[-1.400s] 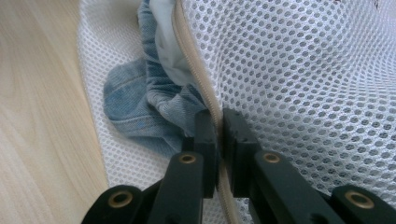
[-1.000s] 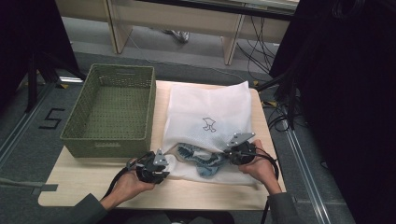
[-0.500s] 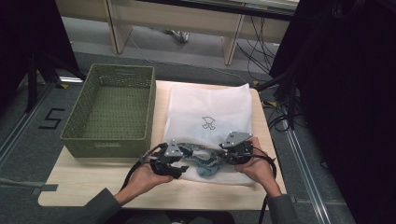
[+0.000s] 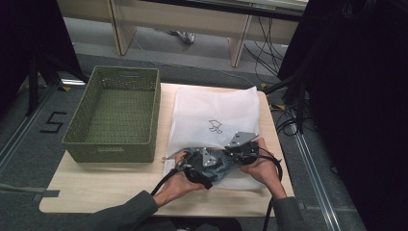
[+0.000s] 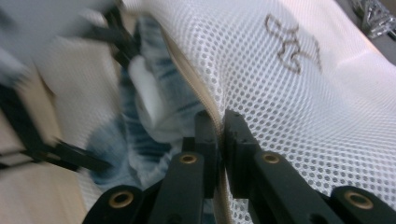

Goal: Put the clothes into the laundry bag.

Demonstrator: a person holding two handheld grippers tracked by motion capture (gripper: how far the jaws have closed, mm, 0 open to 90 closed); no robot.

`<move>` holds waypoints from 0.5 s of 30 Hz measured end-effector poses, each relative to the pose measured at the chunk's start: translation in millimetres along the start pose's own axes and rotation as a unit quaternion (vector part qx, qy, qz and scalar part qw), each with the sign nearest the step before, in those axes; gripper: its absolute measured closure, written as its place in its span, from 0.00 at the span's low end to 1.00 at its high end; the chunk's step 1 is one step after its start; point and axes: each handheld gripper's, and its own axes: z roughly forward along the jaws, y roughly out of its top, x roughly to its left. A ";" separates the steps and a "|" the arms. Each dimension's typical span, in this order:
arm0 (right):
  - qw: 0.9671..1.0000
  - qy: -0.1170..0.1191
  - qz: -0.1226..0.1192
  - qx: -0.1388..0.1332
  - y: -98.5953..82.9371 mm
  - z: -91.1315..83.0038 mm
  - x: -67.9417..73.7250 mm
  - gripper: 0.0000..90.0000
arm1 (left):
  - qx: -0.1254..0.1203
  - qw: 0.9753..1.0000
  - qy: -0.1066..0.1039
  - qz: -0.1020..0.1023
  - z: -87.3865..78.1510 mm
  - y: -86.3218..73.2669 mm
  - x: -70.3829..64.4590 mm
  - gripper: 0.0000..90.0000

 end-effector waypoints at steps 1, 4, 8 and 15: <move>1.000 0.012 0.001 -0.001 2.1 -4.2 -1.4 0.96 | 0.005 1.000 0.007 -0.003 3.4 1.3 -1.6 0.15; 1.000 0.008 0.004 -0.011 5.4 -10.1 -1.5 0.96 | -0.008 0.998 0.060 0.031 11.3 1.1 -3.8 0.43; 1.000 0.024 0.000 -0.017 3.2 -9.1 -3.4 0.96 | -0.009 0.996 0.069 0.047 12.5 4.4 4.8 0.76; 0.999 0.028 0.018 -0.031 6.5 -17.3 -7.3 0.97 | -0.051 0.994 0.098 -0.006 12.9 28.2 28.3 0.81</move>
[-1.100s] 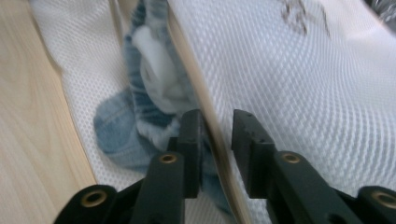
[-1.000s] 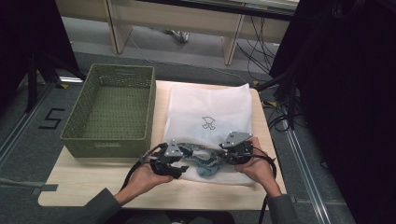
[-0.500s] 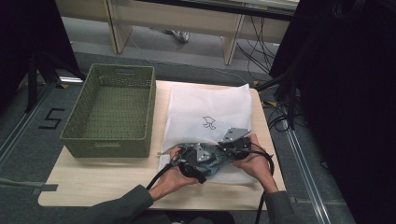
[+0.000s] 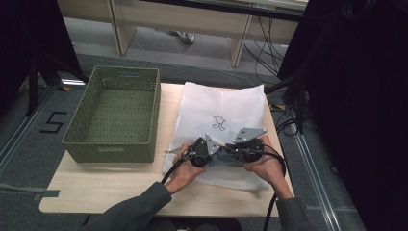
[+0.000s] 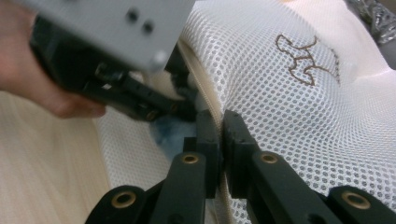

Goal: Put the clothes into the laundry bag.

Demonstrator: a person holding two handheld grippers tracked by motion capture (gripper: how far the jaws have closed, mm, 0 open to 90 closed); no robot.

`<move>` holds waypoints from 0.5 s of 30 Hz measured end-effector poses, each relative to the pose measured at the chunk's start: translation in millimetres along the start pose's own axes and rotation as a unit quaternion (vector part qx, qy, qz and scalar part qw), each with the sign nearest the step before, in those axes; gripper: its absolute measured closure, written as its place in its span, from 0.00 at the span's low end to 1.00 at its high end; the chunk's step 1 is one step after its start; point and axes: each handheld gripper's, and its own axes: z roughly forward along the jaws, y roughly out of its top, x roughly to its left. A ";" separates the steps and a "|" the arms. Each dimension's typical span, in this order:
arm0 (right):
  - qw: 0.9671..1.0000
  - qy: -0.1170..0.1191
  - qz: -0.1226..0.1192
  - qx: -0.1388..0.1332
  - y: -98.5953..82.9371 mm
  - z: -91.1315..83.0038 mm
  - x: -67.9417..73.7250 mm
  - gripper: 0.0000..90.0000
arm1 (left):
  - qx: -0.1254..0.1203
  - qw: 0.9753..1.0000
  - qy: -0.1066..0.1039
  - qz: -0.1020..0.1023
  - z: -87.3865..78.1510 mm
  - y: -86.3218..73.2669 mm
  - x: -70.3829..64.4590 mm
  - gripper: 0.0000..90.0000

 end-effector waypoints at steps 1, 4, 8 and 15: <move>1.000 -0.004 0.004 -0.003 -2.0 -0.1 -1.5 0.97 | 0.001 1.000 0.005 -0.005 3.6 -1.3 0.2 0.81; 1.000 0.000 0.009 0.005 -7.4 2.3 -1.8 0.97 | 0.015 1.000 -0.010 -0.007 17.5 -11.3 -0.3 0.78; 1.000 0.003 0.020 0.020 -16.6 8.7 -2.1 0.96 | 0.016 0.999 -0.040 -0.018 5.0 -20.5 4.9 0.64; 0.999 -0.020 -0.002 0.038 -18.5 14.4 0.9 0.85 | 0.022 0.996 -0.082 -0.032 -14.9 -23.1 3.2 0.32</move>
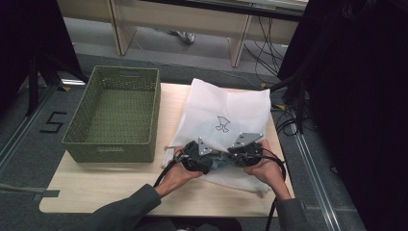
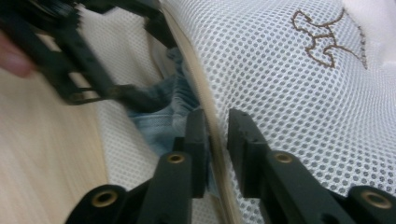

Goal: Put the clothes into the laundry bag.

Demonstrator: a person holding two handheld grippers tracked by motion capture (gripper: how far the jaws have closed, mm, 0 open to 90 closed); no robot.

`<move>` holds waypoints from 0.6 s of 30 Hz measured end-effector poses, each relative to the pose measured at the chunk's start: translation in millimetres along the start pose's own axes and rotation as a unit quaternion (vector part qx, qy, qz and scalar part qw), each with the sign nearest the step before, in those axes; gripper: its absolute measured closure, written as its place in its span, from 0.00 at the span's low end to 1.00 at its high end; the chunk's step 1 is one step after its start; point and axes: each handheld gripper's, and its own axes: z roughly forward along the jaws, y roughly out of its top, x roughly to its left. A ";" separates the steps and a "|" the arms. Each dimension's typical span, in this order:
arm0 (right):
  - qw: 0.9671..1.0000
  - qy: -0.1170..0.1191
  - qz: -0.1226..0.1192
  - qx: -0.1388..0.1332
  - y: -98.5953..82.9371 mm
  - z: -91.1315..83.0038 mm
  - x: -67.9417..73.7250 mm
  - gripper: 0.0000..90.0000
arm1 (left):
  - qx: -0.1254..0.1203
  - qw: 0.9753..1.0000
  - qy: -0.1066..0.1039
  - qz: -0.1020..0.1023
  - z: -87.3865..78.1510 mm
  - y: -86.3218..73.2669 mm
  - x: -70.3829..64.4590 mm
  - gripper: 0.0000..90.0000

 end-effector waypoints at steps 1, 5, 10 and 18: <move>1.000 -0.006 -0.001 -0.003 -0.4 0.1 -0.1 0.82 | -0.004 1.000 -0.002 -0.005 -4.4 -0.9 0.5 0.30; 1.000 -0.007 -0.016 0.007 -3.3 -1.9 -3.5 0.78 | -0.002 0.999 -0.028 -0.025 -17.3 -3.2 3.9 0.28; 0.999 -0.021 -0.022 0.032 -5.1 0.9 1.1 0.79 | 0.018 0.999 -0.039 0.008 -3.6 -8.6 -11.9 0.26; 0.998 -0.011 -0.033 0.060 -9.4 9.4 2.3 1.00 | 0.014 0.999 0.003 0.037 28.5 8.7 -18.6 0.81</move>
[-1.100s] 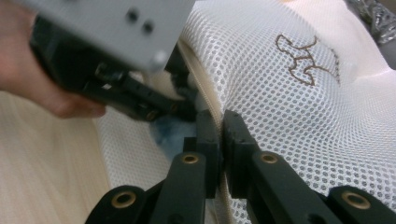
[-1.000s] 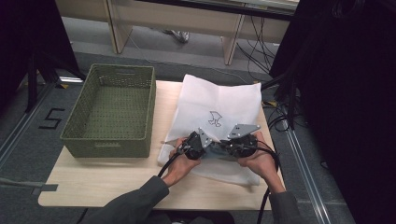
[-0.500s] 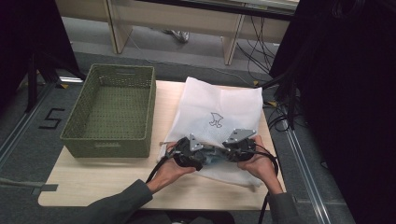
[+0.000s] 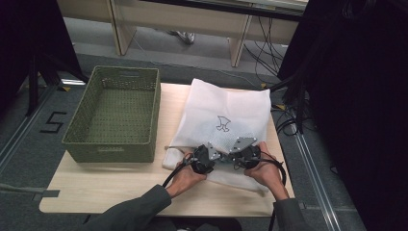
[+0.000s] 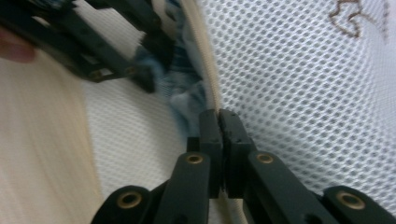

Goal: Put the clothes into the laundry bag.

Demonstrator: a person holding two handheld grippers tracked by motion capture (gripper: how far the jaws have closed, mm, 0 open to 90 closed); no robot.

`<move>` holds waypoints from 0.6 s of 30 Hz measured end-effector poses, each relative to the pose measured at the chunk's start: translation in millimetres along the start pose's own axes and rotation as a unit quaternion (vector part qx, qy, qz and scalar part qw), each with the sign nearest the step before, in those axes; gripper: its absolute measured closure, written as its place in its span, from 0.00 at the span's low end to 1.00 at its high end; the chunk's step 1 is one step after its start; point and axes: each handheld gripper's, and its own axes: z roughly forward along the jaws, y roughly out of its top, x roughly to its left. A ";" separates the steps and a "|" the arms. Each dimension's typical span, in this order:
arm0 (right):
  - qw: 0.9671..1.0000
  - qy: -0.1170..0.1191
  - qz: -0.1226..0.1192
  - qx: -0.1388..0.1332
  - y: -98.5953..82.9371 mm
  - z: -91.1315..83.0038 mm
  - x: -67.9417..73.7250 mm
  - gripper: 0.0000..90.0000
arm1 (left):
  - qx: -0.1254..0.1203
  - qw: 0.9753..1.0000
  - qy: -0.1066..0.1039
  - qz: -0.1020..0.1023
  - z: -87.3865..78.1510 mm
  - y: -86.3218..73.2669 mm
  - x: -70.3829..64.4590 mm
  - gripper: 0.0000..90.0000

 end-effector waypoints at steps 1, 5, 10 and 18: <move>1.000 0.009 0.001 0.002 -0.6 -1.2 -1.8 1.00 | -0.002 1.000 0.003 -0.003 0.4 3.0 1.0 0.82; 0.999 0.012 0.008 -0.031 -0.3 -13.0 -7.9 1.00 | -0.029 0.999 0.023 -0.033 1.1 13.0 9.3 0.85; 0.998 0.029 0.023 -0.056 4.7 -21.0 -4.2 1.00 | -0.069 0.994 0.044 -0.067 3.4 27.5 19.1 0.85; 0.998 0.052 0.036 -0.026 -6.0 0.8 -2.0 1.00 | -0.051 0.995 0.020 -0.082 23.9 7.8 26.7 0.76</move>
